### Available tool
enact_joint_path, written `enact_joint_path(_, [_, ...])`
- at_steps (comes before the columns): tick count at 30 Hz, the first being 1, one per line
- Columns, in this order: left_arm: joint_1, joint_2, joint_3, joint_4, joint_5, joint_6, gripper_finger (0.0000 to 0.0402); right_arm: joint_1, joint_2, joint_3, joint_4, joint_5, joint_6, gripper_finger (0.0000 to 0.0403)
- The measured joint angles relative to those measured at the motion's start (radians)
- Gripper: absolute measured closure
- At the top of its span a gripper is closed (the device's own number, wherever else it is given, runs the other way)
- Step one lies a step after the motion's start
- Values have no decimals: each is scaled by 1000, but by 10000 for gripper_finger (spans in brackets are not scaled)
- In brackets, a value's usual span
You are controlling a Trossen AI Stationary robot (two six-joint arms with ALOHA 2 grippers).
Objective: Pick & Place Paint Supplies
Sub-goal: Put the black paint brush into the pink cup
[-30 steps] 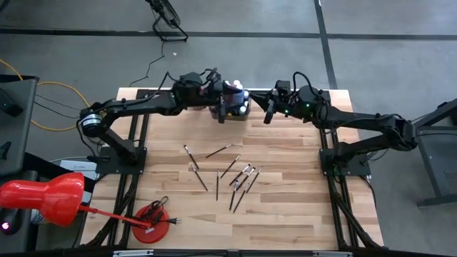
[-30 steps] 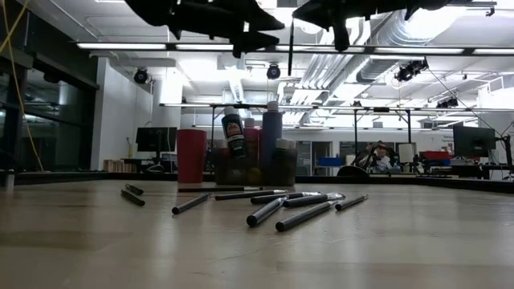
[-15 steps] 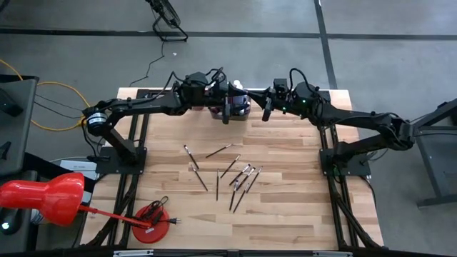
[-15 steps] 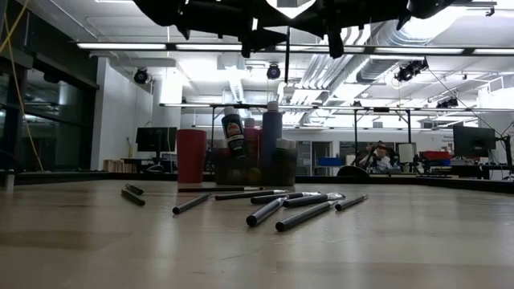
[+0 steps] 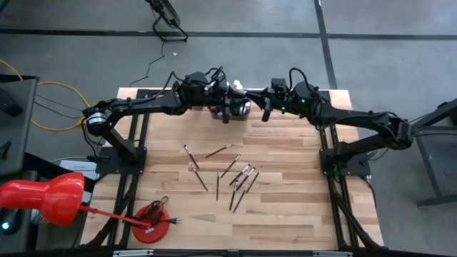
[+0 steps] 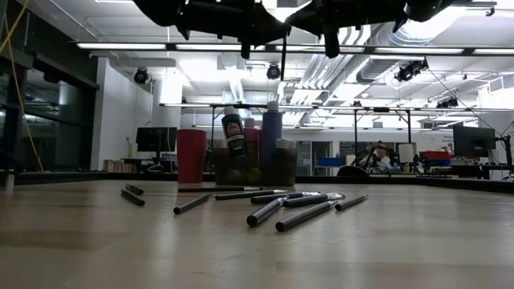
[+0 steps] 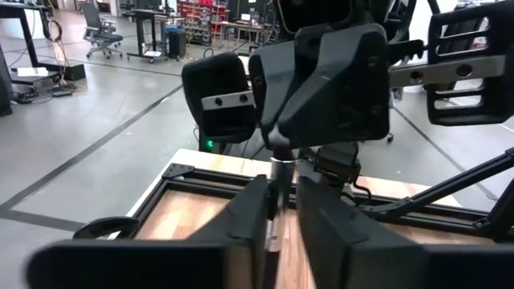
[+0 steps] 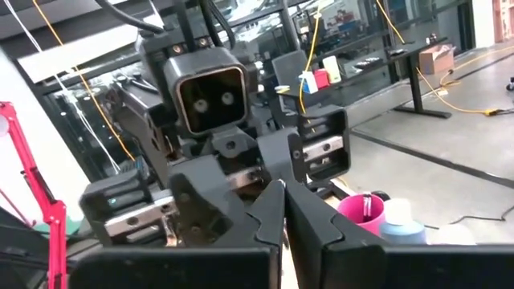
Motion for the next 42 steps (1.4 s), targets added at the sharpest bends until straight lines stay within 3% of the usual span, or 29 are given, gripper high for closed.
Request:
enact_joint_path(3, [0, 0, 0, -12, -3, 13, 383, 0, 0, 0, -3, 1, 0, 399])
enact_joint_path(10, [2, 0, 0, -24, -2, 41, 392, 1, 0, 0, -5, 0, 0, 382])
enact_joint_path(15, [2, -13, -2, -39, -7, 84, 394, 0, -17, 0, -24, -15, 29, 312])
enact_joint_path(19, [5, -57, -2, -137, -90, 161, 394, -5, -51, 0, -65, -11, 28, 238])
enact_joint_path(25, [79, -164, -66, -169, -134, 212, 394, -7, -136, 0, -207, 95, 0, 170])
enact_joint_path(33, [222, -302, -276, -104, -210, 211, 394, -6, -209, 0, -299, 161, -18, 160])
enact_joint_path(39, [289, -327, -396, 49, -287, 210, 394, -6, -210, 0, -318, 168, -17, 160])
enact_joint_path(42, [314, -327, -422, 30, -340, 211, 394, -6, -210, 0, -333, 169, -11, 160])
